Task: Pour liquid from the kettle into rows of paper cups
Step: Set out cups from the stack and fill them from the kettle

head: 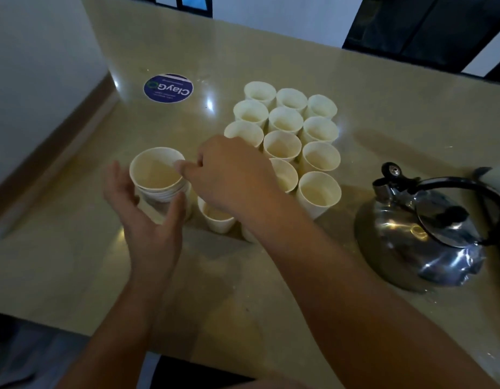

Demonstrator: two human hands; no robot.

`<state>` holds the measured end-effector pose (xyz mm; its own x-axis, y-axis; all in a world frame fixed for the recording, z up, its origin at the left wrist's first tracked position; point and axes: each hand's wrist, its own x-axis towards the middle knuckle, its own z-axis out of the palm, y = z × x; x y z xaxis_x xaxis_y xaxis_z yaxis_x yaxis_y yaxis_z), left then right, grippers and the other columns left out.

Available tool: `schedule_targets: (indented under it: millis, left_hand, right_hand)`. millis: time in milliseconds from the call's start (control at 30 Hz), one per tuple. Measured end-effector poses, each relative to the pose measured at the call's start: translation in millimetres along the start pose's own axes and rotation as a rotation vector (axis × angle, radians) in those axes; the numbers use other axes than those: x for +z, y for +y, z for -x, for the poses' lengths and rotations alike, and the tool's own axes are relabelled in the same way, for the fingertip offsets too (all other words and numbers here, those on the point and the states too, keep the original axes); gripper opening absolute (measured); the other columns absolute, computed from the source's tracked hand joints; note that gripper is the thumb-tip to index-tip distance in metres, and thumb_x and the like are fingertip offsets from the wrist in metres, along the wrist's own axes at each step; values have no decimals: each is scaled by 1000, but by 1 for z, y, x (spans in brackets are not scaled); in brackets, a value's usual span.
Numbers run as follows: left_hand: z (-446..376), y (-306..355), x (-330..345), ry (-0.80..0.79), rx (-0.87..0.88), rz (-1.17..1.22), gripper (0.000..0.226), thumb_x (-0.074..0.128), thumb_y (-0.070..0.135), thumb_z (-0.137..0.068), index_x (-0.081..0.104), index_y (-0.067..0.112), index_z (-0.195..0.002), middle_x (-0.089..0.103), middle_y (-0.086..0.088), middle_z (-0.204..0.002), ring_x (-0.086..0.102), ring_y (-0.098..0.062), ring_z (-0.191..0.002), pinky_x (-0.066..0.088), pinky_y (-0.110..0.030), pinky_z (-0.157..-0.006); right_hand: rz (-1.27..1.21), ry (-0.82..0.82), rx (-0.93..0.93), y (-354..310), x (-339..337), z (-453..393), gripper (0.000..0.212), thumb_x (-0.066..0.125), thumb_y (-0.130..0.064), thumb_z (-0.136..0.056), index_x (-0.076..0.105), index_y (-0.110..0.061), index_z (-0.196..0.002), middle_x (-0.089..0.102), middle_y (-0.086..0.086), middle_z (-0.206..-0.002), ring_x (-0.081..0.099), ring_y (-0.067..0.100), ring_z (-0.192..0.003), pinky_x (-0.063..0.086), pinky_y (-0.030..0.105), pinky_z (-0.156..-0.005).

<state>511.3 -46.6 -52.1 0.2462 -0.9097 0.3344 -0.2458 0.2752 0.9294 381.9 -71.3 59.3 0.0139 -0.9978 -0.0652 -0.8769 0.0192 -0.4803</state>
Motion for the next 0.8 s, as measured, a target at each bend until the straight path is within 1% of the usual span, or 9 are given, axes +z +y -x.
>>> schedule_targets:
  millis: [67, 133, 167, 267, 433, 467, 533, 633, 800]
  left_hand:
    - [-7, -2, 1, -62, -22, 9, 83, 73, 19, -87, 22, 13, -152, 38, 3, -148, 43, -4, -134, 37, -20, -110]
    - [-12, 0, 3, -71, -17, -5, 80, 78, 15, -85, 31, 9, -151, 48, 2, -141, 51, -7, -127, 44, -22, -103]
    - [-14, 0, 4, -70, -7, -5, 78, 79, 14, -84, 35, 9, -149, 52, 5, -137, 54, -8, -123, 47, -24, -100]
    - [-18, 1, 4, -72, 19, 3, 76, 83, 14, -79, 43, 12, -143, 56, 10, -130, 59, -8, -116, 50, -24, -92]
    - [-15, 2, 3, -45, 8, -15, 83, 86, 22, -74, 42, 17, -144, 57, 8, -131, 59, -5, -117, 49, -19, -94]
    - [-14, 2, 3, -44, 1, -27, 84, 87, 23, -73, 42, 18, -145, 57, 7, -133, 59, -5, -118, 49, -20, -95]
    - [-13, 2, 3, -43, -14, -47, 87, 87, 26, -72, 43, 18, -146, 58, 4, -137, 58, -9, -121, 50, -27, -99]
    - [-13, 0, 0, -42, 6, -62, 83, 87, 28, -71, 48, 18, -143, 60, 4, -136, 59, -12, -122, 51, -39, -100]
    - [-13, 0, 1, -41, 12, -40, 78, 88, 21, -72, 51, 19, -140, 61, 9, -133, 59, -10, -121, 53, -36, -99]
  right_hand:
    - [12, -2, 22, 0, 2, -6, 36, 56, -46, -94, 46, -25, -66, 55, -7, -65, 56, 12, -62, 37, 28, -55]
    - [16, -14, 31, -1, 3, -9, 32, 58, -41, -91, 48, -24, -66, 55, -6, -65, 55, 13, -61, 37, 28, -54]
    - [18, -22, 30, -1, 3, -10, 30, 59, -40, -89, 48, -24, -66, 54, -6, -64, 54, 13, -60, 36, 27, -54]
    - [20, -44, 33, -3, 2, -12, 30, 60, -37, -89, 47, -23, -65, 54, -6, -64, 54, 13, -59, 34, 26, -52]
    - [-25, -72, 68, 0, 3, -17, 29, 59, -36, -89, 52, -22, -65, 50, -5, -60, 55, 16, -59, 37, 29, -54]
    - [-30, -80, 69, 0, 3, -18, 29, 59, -36, -89, 52, -21, -65, 49, -5, -60, 54, 17, -60, 38, 30, -55]
    - [-35, -86, 67, 0, 3, -19, 30, 60, -35, -90, 51, -22, -65, 46, -5, -59, 50, 16, -57, 38, 30, -54]
    - [-33, -78, 62, 1, 2, -18, 35, 61, -33, -90, 44, -22, -61, 41, -6, -55, 42, 13, -50, 31, 28, -50]
    - [-64, -64, 51, 2, 3, -17, 35, 61, -33, -91, 48, -21, -61, 43, -6, -54, 43, 11, -50, 33, 28, -51]
